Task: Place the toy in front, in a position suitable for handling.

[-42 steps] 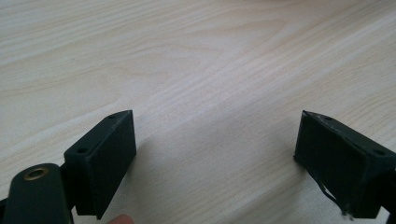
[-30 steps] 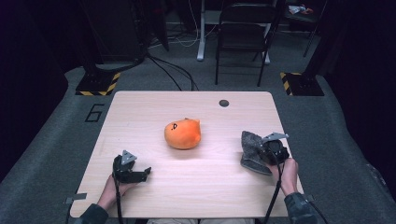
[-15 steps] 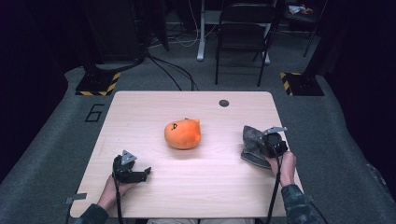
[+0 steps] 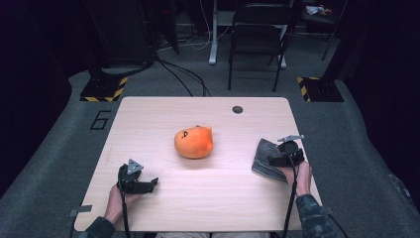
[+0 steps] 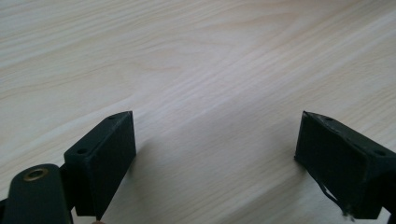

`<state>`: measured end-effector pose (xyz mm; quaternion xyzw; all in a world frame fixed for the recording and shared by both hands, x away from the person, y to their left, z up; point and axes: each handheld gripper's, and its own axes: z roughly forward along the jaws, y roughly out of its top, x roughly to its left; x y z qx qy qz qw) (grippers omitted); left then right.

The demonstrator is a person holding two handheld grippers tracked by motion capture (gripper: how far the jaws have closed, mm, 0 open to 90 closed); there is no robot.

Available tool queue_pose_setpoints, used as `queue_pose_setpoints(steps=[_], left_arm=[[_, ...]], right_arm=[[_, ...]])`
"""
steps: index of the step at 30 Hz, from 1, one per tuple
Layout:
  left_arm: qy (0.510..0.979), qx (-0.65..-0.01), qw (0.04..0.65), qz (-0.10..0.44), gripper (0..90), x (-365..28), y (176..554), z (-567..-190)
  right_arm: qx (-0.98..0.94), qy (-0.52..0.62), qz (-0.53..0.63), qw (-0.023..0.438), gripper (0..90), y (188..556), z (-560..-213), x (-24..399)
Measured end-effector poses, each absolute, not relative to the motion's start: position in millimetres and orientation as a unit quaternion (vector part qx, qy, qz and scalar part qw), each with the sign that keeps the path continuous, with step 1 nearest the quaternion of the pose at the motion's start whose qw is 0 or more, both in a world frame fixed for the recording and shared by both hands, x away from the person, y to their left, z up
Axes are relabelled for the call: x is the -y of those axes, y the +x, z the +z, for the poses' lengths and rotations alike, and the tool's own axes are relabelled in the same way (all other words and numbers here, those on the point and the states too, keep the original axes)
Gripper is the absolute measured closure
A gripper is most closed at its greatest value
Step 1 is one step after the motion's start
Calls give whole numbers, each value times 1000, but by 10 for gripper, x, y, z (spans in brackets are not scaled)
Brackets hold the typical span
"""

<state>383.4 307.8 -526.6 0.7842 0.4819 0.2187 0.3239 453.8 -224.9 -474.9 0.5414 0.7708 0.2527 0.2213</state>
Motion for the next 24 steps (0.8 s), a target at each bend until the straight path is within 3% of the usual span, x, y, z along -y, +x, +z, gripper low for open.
queue_pose_setpoints(steps=[6,24], left_arm=[[765,-509,332,215,119,-3135,3844,-5176],[777,-471,347,230,119,-2719,3996,-4806]], right_arm=[[-768,539,276,210,145,4368,-4637,2274],[-769,522,307,205,139,4166,-4476,2243]])
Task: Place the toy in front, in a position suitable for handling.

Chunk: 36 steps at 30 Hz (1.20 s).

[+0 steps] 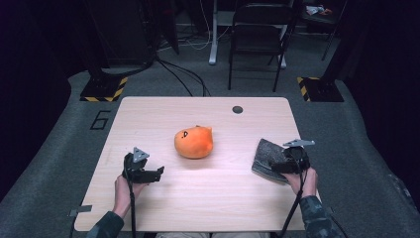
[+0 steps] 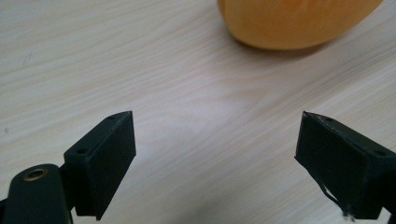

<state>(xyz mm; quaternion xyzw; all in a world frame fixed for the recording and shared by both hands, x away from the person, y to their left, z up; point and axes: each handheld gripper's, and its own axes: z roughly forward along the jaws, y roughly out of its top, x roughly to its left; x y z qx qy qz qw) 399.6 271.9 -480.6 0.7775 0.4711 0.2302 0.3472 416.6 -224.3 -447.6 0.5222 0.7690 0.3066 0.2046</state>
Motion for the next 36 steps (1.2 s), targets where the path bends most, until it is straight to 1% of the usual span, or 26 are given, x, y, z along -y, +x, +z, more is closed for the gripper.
queue_pose_setpoints(steps=[4,14,18,25,31,34,36], left_arm=[[779,-467,353,224,120,-2596,4096,-4720],[757,-470,401,213,122,-2230,4334,-4505],[753,-472,409,208,123,-2104,4431,-4449],[734,-488,435,182,123,-1981,4656,-4370],[745,-492,409,187,126,-1806,4827,-4378],[761,-490,380,190,143,-1766,4915,-4443],[758,-498,376,186,152,-1768,4962,-4517]], right_arm=[[-775,518,302,198,140,4170,-4488,2185],[-776,513,306,200,142,4168,-4477,2173],[-778,515,301,198,142,4180,-4500,2161],[-774,522,303,193,143,4190,-4499,2178],[-776,517,302,197,143,4203,-4507,2195],[-774,523,301,193,143,4204,-4508,2186],[-774,524,299,191,144,4211,-4515,2189]])
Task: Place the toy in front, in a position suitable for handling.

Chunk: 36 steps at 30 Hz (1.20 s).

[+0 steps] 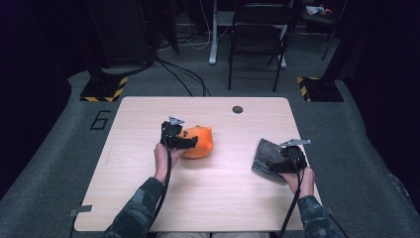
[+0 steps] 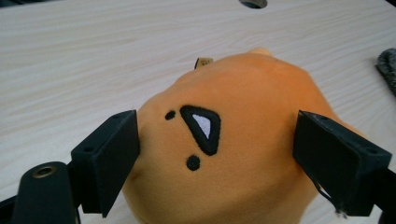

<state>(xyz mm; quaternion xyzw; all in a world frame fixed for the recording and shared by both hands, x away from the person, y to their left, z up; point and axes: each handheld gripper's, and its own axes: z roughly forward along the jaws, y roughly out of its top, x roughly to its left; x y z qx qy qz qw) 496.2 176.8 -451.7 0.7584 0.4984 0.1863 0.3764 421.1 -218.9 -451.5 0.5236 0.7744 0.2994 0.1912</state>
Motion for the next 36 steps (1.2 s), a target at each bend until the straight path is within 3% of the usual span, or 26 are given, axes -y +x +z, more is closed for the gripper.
queue_pose_setpoints(steps=[3,8,13,25,36], left_arm=[[762,-498,373,182,236,-1758,4965,-4599],[772,-477,376,189,521,-1778,4905,-4729],[771,-456,394,204,646,-1791,4852,-4723],[779,-392,450,192,669,-1816,4790,-4516],[816,-310,466,144,657,-1758,4864,-4384]], right_arm=[[-775,522,299,194,144,4223,-4532,2199],[-775,524,295,195,146,4227,-4541,2222],[-774,527,296,192,149,4225,-4538,2232],[-771,529,297,192,150,4242,-4536,2262],[-774,521,302,194,150,4253,-4541,2260]])
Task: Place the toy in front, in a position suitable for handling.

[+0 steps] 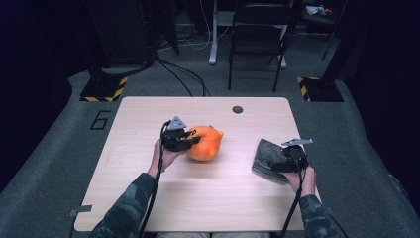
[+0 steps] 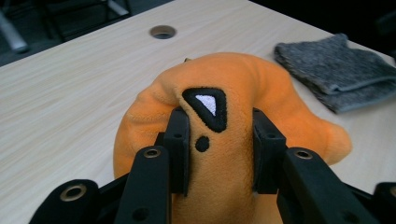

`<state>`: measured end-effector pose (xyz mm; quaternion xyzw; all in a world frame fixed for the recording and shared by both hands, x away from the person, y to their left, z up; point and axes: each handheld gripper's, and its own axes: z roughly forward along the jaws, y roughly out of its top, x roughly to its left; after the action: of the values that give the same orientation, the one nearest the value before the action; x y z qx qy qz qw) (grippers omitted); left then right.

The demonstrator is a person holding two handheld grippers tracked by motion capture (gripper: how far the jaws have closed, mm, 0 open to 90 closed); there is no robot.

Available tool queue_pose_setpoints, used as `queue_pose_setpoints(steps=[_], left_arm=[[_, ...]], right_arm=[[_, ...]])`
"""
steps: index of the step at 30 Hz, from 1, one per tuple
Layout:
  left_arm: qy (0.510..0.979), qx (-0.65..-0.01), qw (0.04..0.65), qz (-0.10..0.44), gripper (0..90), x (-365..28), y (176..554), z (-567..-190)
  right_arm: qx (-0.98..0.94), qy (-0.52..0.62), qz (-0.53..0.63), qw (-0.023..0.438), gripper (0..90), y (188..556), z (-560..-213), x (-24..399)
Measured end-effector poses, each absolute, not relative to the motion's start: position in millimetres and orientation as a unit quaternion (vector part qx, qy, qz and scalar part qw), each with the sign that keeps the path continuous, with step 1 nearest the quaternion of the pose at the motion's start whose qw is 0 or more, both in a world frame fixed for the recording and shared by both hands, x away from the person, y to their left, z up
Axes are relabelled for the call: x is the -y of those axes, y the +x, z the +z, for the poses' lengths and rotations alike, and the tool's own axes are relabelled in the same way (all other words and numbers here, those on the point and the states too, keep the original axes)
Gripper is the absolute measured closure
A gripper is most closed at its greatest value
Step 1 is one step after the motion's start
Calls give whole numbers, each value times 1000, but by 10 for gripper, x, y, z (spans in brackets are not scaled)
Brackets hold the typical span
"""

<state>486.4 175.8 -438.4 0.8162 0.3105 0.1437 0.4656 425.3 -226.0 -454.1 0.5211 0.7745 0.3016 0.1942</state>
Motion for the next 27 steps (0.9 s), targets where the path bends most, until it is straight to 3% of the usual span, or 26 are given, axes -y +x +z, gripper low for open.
queue_pose_setpoints(steps=[10,14,16,23,27], left_arm=[[841,-236,478,91,637,-1557,4945,-4358],[862,-234,446,65,607,-1456,5012,-4570],[851,-246,460,60,583,-1473,5025,-4632],[835,-265,478,69,314,-1547,4967,-4527],[819,-281,495,74,230,-1620,4898,-4461]], right_arm=[[-777,518,300,193,150,4248,-4544,2232],[-778,517,299,194,151,4253,-4561,2224],[-783,512,296,194,151,4256,-4575,2217],[-788,505,298,185,152,4261,-4574,2151],[-789,498,307,188,152,4268,-4545,2088]])
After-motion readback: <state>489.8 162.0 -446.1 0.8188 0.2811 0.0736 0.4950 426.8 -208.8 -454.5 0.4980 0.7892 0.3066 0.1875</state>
